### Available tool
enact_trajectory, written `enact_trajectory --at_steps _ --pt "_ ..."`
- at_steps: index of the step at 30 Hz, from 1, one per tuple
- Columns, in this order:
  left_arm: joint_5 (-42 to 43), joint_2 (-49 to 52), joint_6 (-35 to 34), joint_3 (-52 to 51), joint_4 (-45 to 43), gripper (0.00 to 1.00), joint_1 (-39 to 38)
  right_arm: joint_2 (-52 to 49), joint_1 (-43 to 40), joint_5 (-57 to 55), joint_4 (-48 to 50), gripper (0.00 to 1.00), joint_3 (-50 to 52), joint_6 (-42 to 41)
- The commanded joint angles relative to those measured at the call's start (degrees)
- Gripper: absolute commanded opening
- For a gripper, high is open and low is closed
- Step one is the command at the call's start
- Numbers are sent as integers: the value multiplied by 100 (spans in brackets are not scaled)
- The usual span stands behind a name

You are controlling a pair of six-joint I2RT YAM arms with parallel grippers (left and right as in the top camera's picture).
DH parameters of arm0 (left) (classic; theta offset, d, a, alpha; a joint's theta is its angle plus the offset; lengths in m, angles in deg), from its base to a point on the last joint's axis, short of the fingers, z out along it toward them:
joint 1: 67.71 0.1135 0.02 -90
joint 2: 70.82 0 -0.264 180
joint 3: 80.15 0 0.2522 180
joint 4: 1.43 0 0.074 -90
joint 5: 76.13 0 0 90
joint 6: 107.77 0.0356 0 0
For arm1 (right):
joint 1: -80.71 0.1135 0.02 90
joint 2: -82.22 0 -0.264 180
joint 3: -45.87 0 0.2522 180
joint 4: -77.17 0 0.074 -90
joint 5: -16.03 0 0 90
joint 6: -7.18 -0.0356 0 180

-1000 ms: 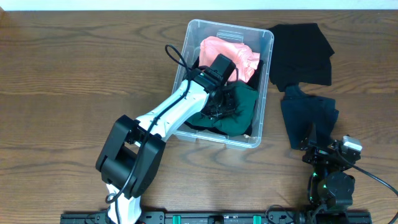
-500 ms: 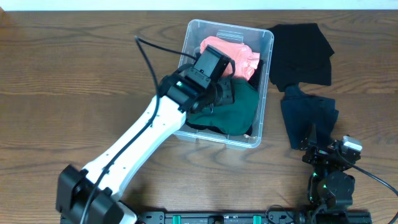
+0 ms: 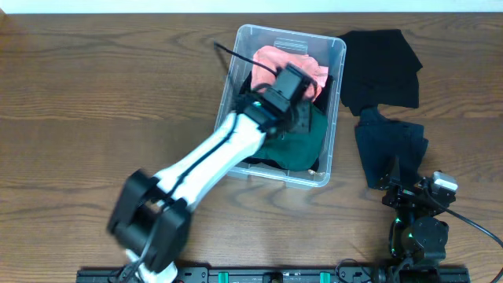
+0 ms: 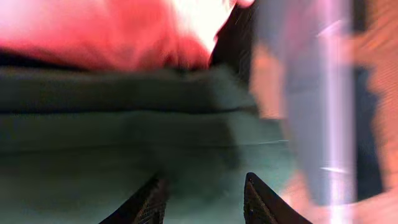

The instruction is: Pack container

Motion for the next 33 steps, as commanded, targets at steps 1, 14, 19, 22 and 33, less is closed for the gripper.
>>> enact_trajectory --at_steps 1,14,19,22,33 --pt "90 490 247 -13 -28 41 11 24 -26 0 -7 99 20 -59" --pt "153 472 243 87 98 41 111 24 -26 0 -7 99 20 -57" --pt "-57 -452 247 114 133 41 264 24 -26 0 -7 99 20 -57" --pt "-638 -855 247 114 310 41 396 24 -26 0 -7 99 20 -59" --pt "-1331 -293 245 -26 555 41 861 24 -26 0 -7 99 20 -59"
